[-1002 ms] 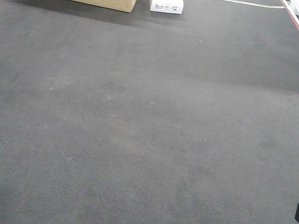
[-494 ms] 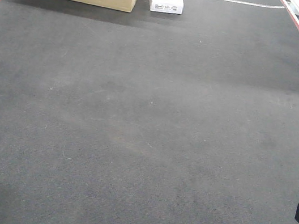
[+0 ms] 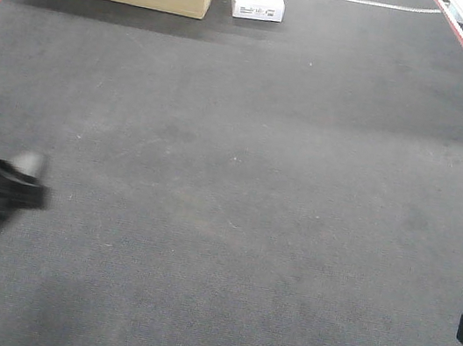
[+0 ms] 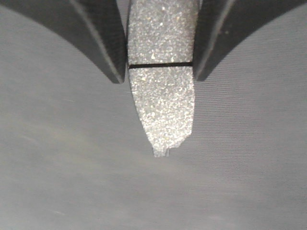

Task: Move and align brake pads A on conveyor
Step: 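Lower the left gripper to the belt and open to release its pad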

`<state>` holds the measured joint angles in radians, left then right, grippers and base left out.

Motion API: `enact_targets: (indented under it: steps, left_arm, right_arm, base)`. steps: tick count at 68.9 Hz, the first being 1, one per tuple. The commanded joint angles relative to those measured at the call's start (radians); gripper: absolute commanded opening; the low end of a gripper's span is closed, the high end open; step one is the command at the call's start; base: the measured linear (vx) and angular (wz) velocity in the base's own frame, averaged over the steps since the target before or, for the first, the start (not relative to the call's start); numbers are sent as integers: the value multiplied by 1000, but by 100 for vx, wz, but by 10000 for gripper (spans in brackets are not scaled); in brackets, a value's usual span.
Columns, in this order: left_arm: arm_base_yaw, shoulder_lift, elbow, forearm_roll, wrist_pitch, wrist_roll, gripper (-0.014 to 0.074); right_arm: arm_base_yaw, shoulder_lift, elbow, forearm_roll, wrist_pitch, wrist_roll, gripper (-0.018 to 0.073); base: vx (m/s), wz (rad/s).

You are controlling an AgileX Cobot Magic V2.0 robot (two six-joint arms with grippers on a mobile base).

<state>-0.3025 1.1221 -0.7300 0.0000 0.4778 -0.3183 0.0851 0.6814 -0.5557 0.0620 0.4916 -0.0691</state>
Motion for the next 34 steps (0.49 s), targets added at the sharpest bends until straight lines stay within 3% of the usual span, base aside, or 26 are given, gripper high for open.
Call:
enact_targets:
  steps: [1, 9, 21, 34]
  left_arm:
    - [-81, 65, -72, -27, -100, -15, 119]
    - [-156, 197, -167, -23, -97, -53, 122]
    - [-158, 384, -262, -14, -32, -177, 134]
    - [-158, 526, -277, -15, -59, -270, 188]
  right_arm:
    - [-5, -2, -31, 1, -86, -3, 70]
    - [-5, -2, -31, 1, -86, -3, 70]
    - [-5, -2, -31, 1, -86, -3, 70]
    - [-5, -2, -31, 1, -86, -3, 70]
  base:
    - [0, 0]
    - [0, 0]
    - [0, 0]
    - [0, 0]
